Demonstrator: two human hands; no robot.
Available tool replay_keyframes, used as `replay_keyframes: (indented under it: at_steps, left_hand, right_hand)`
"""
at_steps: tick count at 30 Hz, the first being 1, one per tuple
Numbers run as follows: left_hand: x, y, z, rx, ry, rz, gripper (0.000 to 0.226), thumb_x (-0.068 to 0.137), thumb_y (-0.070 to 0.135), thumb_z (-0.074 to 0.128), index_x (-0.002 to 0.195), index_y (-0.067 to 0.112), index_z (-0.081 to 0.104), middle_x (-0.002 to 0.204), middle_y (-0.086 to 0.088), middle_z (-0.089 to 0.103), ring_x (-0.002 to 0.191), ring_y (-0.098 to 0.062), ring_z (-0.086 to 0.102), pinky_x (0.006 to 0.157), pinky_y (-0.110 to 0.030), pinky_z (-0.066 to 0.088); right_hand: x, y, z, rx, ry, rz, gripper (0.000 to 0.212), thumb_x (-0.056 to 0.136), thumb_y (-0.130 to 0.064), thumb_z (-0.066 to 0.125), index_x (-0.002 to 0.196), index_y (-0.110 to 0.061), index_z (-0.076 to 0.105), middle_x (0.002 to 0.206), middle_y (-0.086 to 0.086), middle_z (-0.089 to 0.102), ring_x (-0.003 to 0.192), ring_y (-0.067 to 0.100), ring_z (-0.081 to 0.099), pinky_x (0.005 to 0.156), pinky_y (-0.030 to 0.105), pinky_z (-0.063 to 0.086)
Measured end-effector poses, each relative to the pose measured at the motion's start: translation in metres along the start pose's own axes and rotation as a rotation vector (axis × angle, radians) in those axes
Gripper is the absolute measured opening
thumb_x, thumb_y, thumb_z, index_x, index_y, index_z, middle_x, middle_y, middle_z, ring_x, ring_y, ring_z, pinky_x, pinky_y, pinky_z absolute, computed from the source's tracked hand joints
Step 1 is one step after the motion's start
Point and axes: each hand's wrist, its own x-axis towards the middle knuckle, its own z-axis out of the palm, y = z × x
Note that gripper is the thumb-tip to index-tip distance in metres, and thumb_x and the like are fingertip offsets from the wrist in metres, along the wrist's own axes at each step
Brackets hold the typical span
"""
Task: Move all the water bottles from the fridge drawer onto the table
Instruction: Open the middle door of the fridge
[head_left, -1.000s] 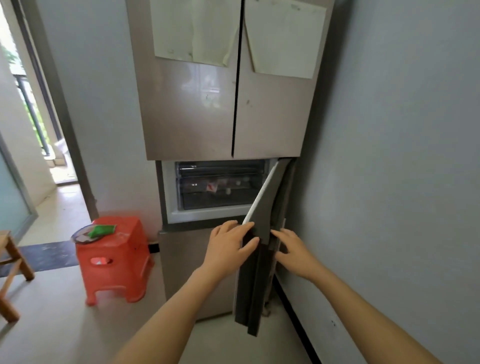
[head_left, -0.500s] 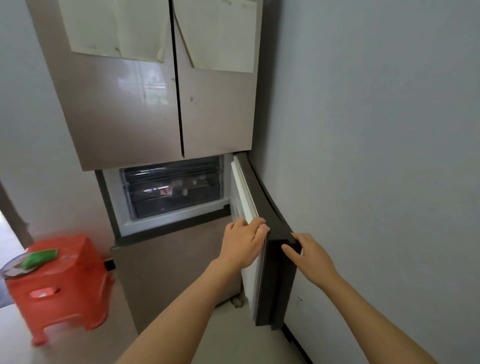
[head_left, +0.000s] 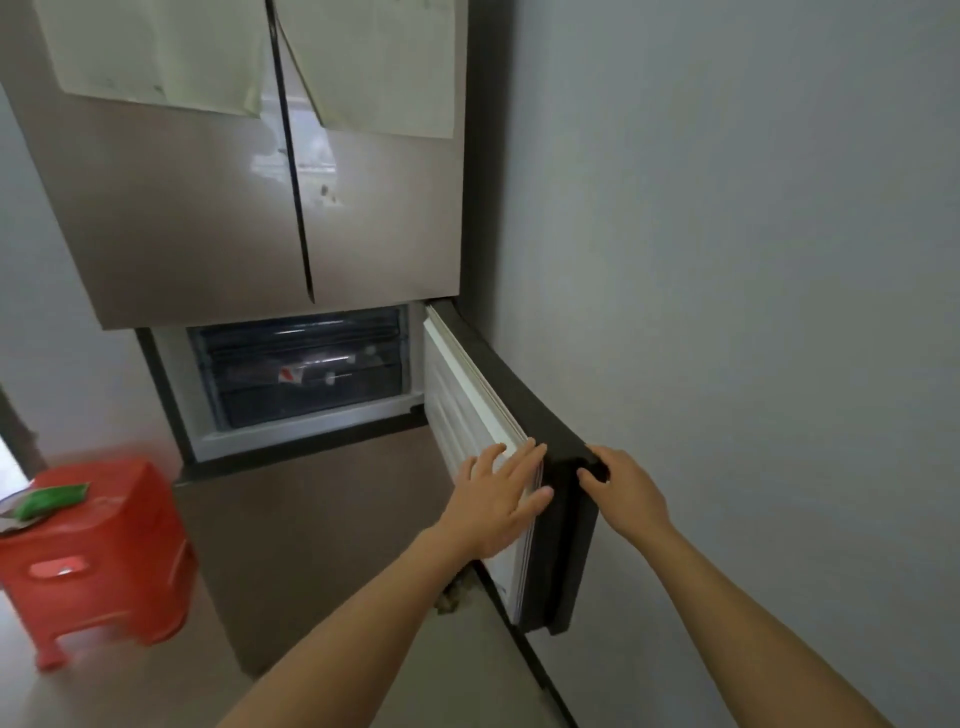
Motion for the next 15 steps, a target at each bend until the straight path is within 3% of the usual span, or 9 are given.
replay_keyframes:
  at_steps: [2,4,10,15]
  left_hand:
    - [0.0,0.01,0.015,-0.052,0.042,-0.061,0.057,0.097,0.048,0.021,0.147,0.032,-0.001,0.157,0.004,-0.006,0.144,-0.02,-0.008,0.116,-0.041,0.0]
    - [-0.002,0.011,0.023,-0.136,0.097,-0.173,0.058,0.096,0.049,0.021,0.146,0.032,-0.003,0.157,0.003,-0.012,0.144,-0.021,-0.011,0.117,-0.041,0.0]
    - [-0.02,-0.018,0.024,-0.127,0.179,-0.459,0.06,0.095,0.048,0.028,0.147,0.029,0.004,0.157,-0.001,-0.006,0.145,-0.026,-0.003,0.116,-0.043,0.006]
    - [-0.031,-0.037,0.012,-0.092,0.24,-0.567,0.061,0.096,0.045,0.032,0.147,0.024,0.009,0.157,-0.006,0.001,0.144,-0.029,0.003,0.114,-0.047,0.013]
  right_hand:
    - [0.012,0.019,-0.015,0.051,-0.021,-0.012,0.035,0.092,-0.021,0.051,0.127,-0.019,0.054,0.12,0.007,0.06,0.102,0.022,0.057,0.078,0.027,0.042]
    - [0.021,0.034,-0.027,0.124,-0.03,-0.024,0.034,0.092,-0.013,0.05,0.125,-0.015,0.055,0.119,0.01,0.061,0.097,0.02,0.055,0.076,0.025,0.038]
    - [0.052,0.075,-0.051,0.105,-0.025,-0.016,0.034,0.092,-0.01,0.05,0.126,-0.01,0.054,0.123,0.013,0.06,0.109,0.028,0.056,0.077,0.021,0.034]
    - [0.065,0.091,-0.062,0.026,-0.043,-0.01,0.038,0.093,-0.013,0.048,0.131,-0.01,0.048,0.127,0.014,0.056,0.113,0.03,0.054,0.082,0.026,0.039]
